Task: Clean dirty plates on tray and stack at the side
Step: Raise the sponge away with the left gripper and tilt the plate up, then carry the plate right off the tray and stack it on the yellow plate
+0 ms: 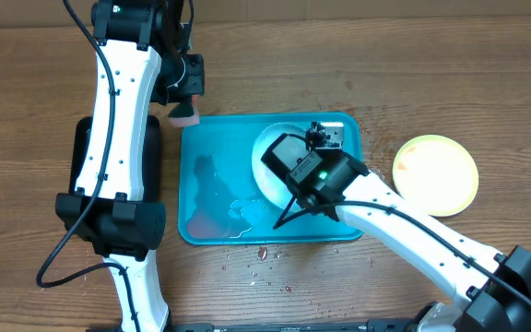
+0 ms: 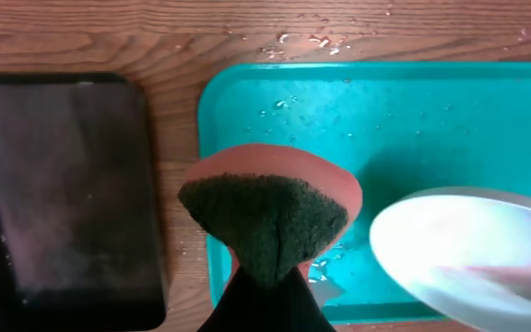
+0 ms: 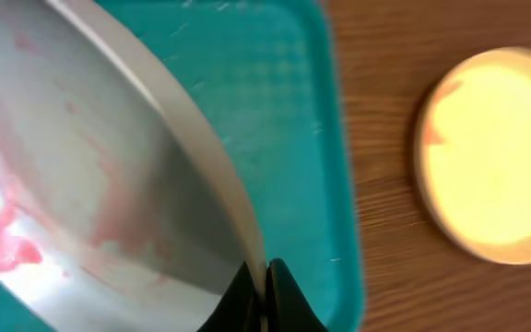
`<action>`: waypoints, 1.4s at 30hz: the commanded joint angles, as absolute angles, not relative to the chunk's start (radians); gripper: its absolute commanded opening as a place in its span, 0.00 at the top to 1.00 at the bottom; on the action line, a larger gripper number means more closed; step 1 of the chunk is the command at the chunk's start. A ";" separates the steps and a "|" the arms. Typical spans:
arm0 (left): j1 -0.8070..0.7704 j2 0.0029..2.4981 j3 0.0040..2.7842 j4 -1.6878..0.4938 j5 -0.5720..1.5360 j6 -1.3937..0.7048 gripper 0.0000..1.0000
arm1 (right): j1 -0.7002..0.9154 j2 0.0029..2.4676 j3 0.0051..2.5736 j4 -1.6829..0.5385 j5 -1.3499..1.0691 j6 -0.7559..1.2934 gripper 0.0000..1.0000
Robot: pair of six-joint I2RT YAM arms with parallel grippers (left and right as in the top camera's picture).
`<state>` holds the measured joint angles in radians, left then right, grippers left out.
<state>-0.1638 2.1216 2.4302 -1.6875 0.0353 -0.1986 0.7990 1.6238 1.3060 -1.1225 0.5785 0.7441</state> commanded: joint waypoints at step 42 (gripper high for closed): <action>-0.172 2.115 2.456 -1.689 0.072 -0.164 0.96 | 1.118 1.612 1.407 -1.160 1.049 0.751 0.96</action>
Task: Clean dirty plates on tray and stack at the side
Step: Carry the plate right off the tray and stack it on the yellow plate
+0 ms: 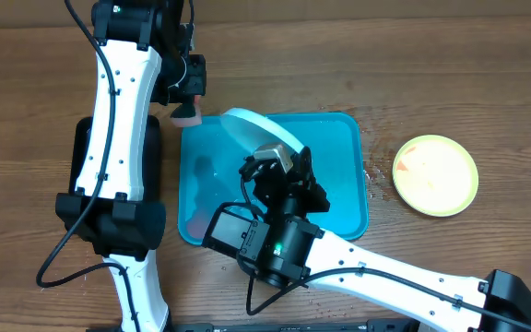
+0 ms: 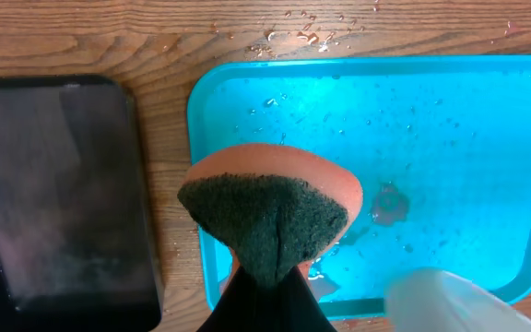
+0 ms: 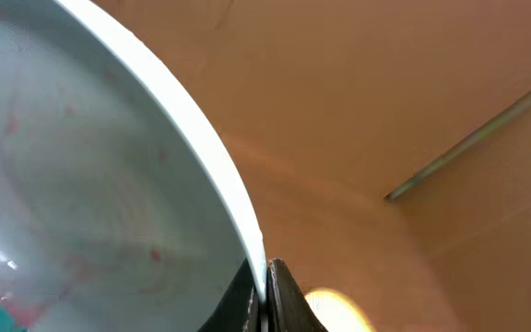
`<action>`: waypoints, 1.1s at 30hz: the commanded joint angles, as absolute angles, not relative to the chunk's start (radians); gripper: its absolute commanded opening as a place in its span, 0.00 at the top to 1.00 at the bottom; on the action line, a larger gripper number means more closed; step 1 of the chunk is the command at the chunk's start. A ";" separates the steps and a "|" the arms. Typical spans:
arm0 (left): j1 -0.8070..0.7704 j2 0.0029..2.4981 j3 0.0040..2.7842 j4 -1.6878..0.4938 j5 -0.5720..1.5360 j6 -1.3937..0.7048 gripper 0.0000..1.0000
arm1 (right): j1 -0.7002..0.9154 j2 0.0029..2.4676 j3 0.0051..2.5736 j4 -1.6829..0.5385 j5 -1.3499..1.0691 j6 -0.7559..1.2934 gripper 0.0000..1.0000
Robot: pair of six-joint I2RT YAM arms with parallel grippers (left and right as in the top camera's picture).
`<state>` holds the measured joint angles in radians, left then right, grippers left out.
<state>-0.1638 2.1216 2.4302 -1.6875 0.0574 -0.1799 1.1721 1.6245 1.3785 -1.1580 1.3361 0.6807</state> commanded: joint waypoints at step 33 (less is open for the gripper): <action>-0.173 2.115 2.456 -1.687 0.071 -0.164 0.96 | -0.541 1.614 1.205 -1.205 -0.047 0.366 0.96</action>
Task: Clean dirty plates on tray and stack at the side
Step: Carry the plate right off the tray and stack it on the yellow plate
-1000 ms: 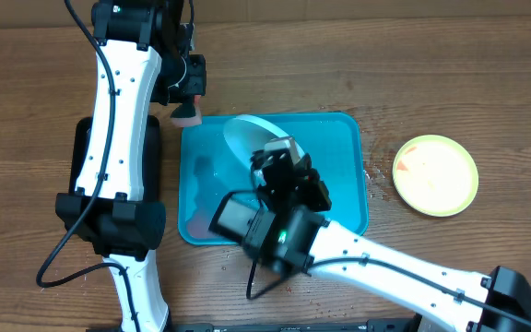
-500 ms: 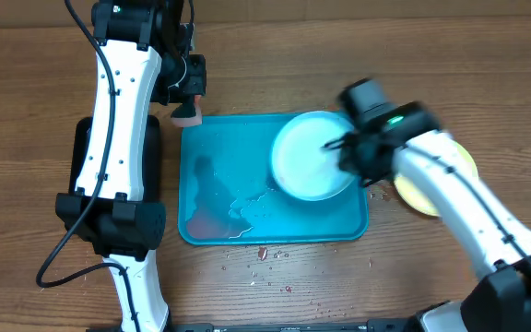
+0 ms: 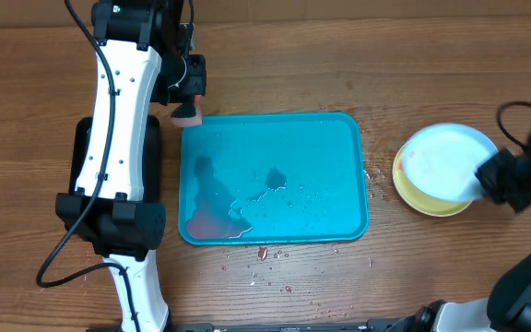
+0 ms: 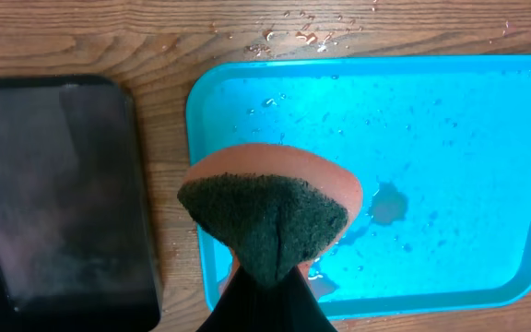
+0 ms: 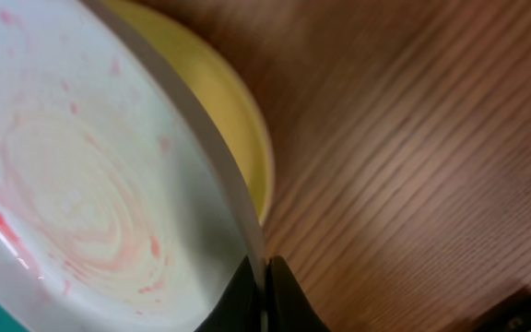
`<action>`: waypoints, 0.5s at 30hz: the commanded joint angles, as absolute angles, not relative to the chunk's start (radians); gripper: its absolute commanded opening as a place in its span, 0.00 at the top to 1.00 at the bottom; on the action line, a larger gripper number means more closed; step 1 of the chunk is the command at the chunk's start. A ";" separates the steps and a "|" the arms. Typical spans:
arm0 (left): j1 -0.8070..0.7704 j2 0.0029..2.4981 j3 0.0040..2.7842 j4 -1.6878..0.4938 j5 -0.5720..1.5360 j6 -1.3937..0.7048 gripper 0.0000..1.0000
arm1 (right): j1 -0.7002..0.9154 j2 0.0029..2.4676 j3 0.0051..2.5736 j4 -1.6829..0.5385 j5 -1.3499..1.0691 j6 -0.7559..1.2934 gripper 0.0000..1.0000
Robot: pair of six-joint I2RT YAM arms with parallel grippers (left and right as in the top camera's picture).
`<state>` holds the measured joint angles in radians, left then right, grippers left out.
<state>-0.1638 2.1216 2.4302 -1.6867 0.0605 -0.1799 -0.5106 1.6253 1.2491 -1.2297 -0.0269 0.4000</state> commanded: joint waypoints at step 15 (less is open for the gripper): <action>-0.168 2.014 2.457 -1.690 0.063 -0.163 0.96 | -0.416 1.614 1.163 -1.135 -0.147 0.373 0.32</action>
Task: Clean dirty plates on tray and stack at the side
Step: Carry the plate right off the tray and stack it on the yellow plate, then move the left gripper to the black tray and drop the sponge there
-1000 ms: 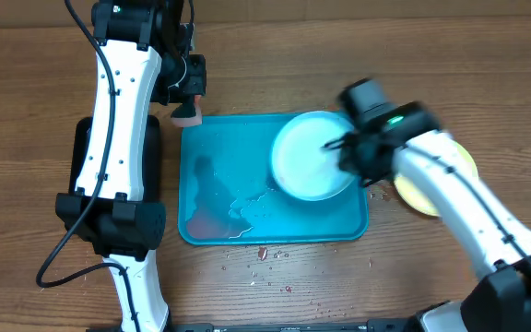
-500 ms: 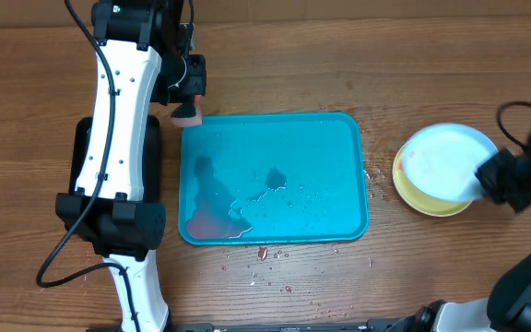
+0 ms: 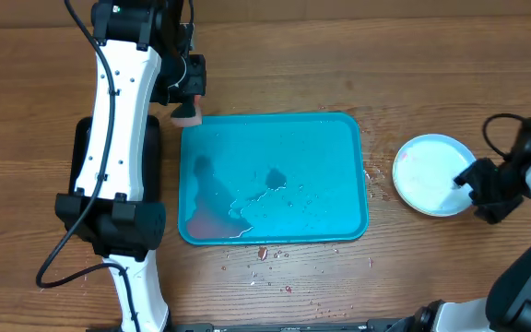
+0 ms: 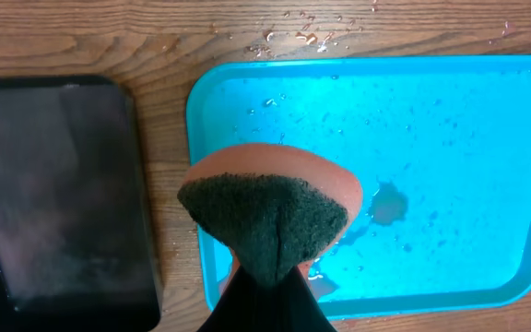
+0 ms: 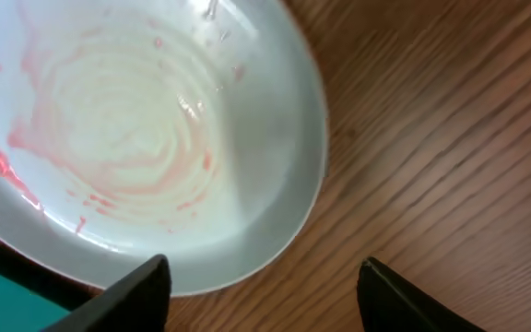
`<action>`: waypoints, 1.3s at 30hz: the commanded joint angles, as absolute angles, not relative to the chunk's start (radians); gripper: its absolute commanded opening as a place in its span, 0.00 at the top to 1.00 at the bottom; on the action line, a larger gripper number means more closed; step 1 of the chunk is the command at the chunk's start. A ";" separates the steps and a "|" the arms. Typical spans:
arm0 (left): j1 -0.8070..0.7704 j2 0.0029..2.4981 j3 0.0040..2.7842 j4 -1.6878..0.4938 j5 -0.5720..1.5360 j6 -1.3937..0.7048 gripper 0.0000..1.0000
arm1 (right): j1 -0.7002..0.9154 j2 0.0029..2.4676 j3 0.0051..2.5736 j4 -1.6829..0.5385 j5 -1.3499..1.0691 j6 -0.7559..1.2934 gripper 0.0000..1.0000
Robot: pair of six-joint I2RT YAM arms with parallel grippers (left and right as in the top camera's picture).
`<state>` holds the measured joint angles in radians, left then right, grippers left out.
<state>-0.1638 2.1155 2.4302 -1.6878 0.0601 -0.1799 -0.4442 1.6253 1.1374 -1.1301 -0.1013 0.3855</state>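
A white plate [image 3: 429,172] with faint pink smears [image 5: 146,138] lies flat on the table right of the teal tray [image 3: 339,221]; whatever lies under it is hidden. My right gripper [image 3: 473,189] [image 5: 264,277] stands open at the plate's near right edge, holding nothing. At the tray's far left corner my left gripper [image 3: 185,103] [image 4: 267,267] is shut on a sponge [image 4: 265,212], pink with a dark green scouring face. The tray holds no plates, only water and a pink puddle [image 3: 208,221].
A black rectangular mat or bin [image 4: 53,194] lies left of the tray, under the left arm. Red crumbs [image 3: 261,254] and water drops are scattered on the wood in front of the tray and at its right edge.
My right gripper has opened and let go of the white plate, which now lies flat where the yellow plate was seen. The left gripper with the sponge has not moved.
My right gripper held the white plate by its rim, tilted over the tray. Then it held it raised above the tray. Later the plate hung over the yellow plate at the right. Now it rests there, released. The left gripper kept the sponge throughout.
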 commanded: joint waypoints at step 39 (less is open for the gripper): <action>0.249 1.898 1.365 -0.911 -0.112 -0.133 0.96 | 0.061 1.614 1.467 -1.202 -0.173 0.331 0.10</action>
